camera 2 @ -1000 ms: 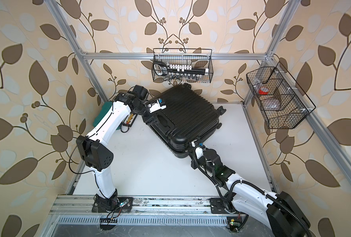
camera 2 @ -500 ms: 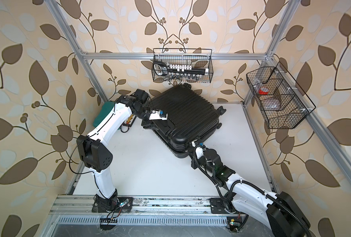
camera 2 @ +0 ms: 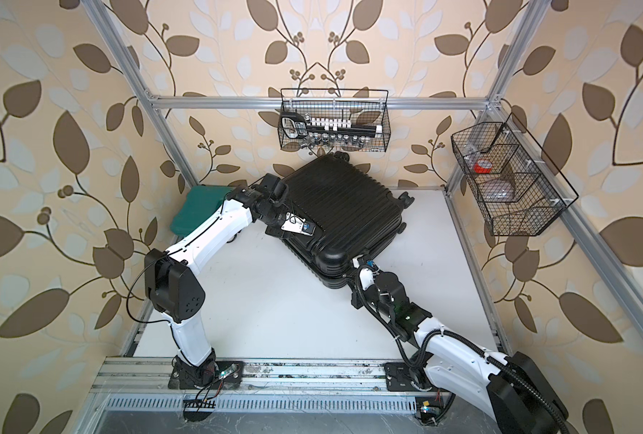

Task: Close the suitcase zippers
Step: Zip the zipper on the suitcase.

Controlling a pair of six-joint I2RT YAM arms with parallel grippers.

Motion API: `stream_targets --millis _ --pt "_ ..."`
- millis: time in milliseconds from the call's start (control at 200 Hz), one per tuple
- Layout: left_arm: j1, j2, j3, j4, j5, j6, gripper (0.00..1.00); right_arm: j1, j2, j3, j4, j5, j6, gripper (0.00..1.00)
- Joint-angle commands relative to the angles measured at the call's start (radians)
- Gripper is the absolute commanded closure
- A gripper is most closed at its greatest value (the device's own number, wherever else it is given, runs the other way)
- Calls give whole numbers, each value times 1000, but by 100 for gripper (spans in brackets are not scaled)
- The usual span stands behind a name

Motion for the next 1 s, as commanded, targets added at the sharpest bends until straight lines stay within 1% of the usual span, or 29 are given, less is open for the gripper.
stream_targets --millis 0,105,225,315,445,575,670,815,995 --pt "-50 19 -30 18 7 -81 70 12 10 -22 14 -74 11 100" --pt "-85 -7 -28 12 -15 -109 81 12 18 -25 18 -84 11 100" --pt "-114 -50 -22 21 -15 -156 87 12 19 -25 12 -88 16 100" --pt "-133 -76 -16 54 -27 -214 87 13 11 -28 8 -99 25 100" --pt "-151 -81 20 56 -36 -294 89 15 -7 -39 4 -120 37 100" --pt "-166 -74 37 49 -49 -332 91 24 -46 -48 -9 -141 48 100" --pt "-174 -67 60 43 -52 -366 92 44 -77 -52 -23 -147 60 100" --pt "-192 -52 135 30 -53 -443 93 93 -97 -48 -43 -132 65 100" --pt "-224 -26 218 -3 -97 -536 93 151 -98 -43 -27 -100 73 100"
